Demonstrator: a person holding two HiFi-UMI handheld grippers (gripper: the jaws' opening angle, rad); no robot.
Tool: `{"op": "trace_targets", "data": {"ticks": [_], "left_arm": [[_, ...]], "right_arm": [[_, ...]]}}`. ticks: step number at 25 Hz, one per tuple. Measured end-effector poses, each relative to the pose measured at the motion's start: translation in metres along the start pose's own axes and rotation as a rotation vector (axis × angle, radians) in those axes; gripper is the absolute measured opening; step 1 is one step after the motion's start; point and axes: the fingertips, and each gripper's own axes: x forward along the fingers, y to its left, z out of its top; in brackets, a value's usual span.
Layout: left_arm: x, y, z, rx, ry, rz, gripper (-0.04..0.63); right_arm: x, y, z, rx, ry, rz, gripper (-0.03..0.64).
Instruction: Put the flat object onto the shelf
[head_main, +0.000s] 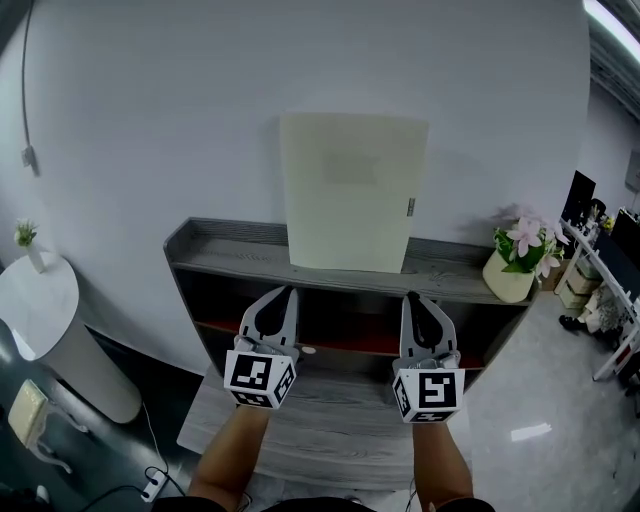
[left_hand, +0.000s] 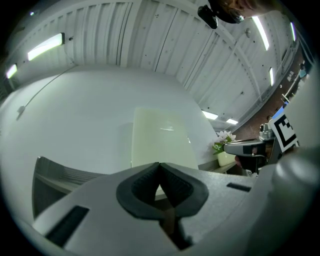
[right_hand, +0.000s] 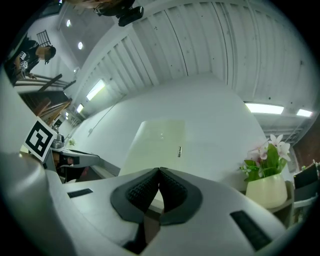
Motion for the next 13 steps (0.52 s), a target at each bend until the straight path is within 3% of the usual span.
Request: {"op": "trace_targets", "data": {"ticks": [13], "left_arm": [[-0.0025,0.004,-0.0075,0.019,0.002,0.029,0.008]], "right_arm": [[-0.0063,0.0018,-0.0119,-0.011,-0.002,0.007,0.023]]}}
